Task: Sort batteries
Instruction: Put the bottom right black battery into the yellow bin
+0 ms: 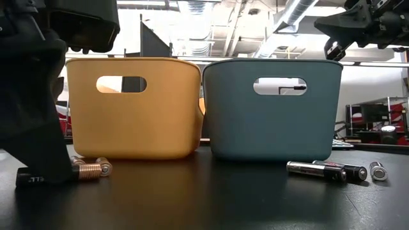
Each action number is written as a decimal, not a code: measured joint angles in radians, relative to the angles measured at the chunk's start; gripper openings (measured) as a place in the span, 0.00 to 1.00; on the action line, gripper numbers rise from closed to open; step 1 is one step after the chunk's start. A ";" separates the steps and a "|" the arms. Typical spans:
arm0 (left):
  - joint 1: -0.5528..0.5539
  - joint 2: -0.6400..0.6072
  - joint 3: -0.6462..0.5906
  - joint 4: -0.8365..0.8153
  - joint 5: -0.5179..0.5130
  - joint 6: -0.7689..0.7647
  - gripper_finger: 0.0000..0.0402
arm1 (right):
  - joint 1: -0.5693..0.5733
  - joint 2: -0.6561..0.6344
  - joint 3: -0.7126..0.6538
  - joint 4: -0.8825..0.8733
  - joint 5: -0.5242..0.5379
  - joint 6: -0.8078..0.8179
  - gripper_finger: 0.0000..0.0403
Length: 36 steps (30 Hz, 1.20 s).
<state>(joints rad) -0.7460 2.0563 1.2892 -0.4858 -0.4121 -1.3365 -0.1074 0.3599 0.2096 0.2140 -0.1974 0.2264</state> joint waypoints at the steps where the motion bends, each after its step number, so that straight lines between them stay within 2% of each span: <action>1: 0.000 0.000 0.000 0.000 0.008 0.003 0.13 | 0.000 0.000 0.000 0.000 0.000 0.000 0.08; 16: 0.001 0.000 -0.001 0.000 0.090 0.102 0.12 | 0.000 0.000 0.000 0.000 0.000 0.000 0.08; 36: 0.008 0.003 0.056 -0.065 0.095 0.173 0.09 | 0.000 0.000 0.000 0.003 0.000 0.000 0.08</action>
<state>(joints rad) -0.7383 2.0598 1.3457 -0.5510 -0.3168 -1.1637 -0.1074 0.3599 0.2092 0.2173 -0.1974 0.2268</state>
